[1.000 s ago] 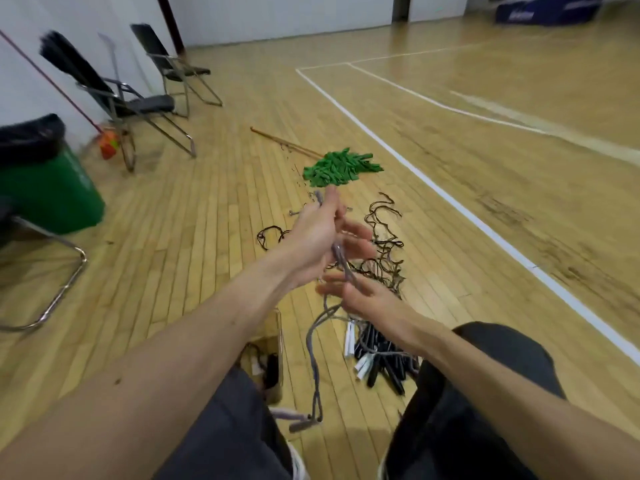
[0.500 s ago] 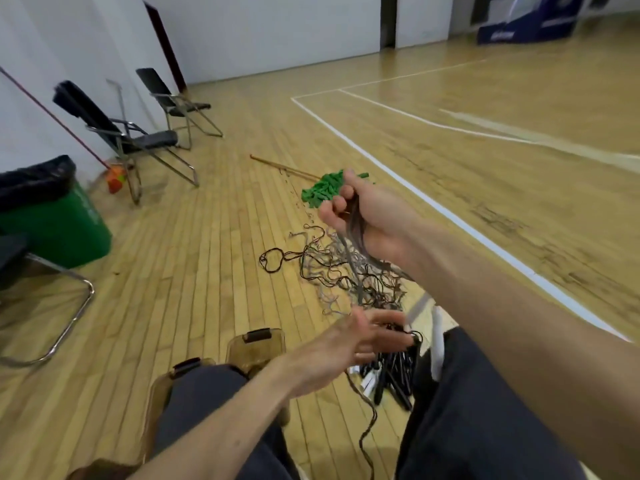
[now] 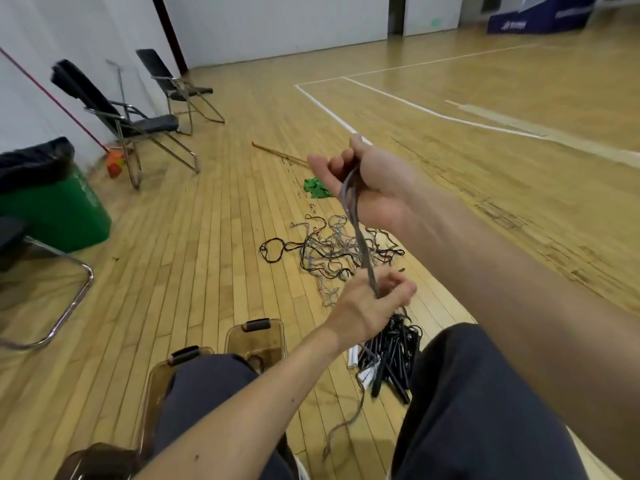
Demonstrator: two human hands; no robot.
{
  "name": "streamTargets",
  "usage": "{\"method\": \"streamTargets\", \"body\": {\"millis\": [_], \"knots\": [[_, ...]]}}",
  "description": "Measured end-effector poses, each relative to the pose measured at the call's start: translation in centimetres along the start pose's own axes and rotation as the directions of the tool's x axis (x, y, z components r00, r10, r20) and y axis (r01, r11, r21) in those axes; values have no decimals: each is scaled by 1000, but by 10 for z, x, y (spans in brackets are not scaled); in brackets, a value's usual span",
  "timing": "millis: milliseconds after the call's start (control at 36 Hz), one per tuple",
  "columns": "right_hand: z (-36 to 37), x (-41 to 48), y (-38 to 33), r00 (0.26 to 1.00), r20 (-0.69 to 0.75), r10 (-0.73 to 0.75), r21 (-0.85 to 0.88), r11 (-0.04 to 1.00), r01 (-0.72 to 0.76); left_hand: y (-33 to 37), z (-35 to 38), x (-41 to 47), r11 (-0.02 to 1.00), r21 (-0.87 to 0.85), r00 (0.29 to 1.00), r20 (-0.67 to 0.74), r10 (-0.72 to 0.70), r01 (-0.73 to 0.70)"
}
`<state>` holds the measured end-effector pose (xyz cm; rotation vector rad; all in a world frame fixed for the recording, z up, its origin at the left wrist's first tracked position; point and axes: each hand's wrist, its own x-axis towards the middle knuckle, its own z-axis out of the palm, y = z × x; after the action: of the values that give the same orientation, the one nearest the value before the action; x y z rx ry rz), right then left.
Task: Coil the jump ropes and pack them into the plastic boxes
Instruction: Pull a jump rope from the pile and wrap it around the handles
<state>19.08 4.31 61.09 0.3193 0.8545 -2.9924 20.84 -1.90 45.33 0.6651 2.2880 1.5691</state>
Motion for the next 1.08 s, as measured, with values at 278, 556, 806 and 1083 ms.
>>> {"method": "streamTargets", "body": {"millis": [278,556,806,1083], "knots": [[-121,-6,25,869,200,453,-883,468,-41,38,-34,-5,686,-710,972,-6,-233,160],[-140,-30,63,815,181,550,-747,616,-250,21,-61,9,737,-633,958,25,-285,236],[-167,4,65,835,73,545,-684,636,-356,-25,-82,7,975,208,929,-371,9,74],[-171,20,87,797,-55,601,-774,478,-415,-86,-64,29,999,17,967,-253,33,-30]]}}
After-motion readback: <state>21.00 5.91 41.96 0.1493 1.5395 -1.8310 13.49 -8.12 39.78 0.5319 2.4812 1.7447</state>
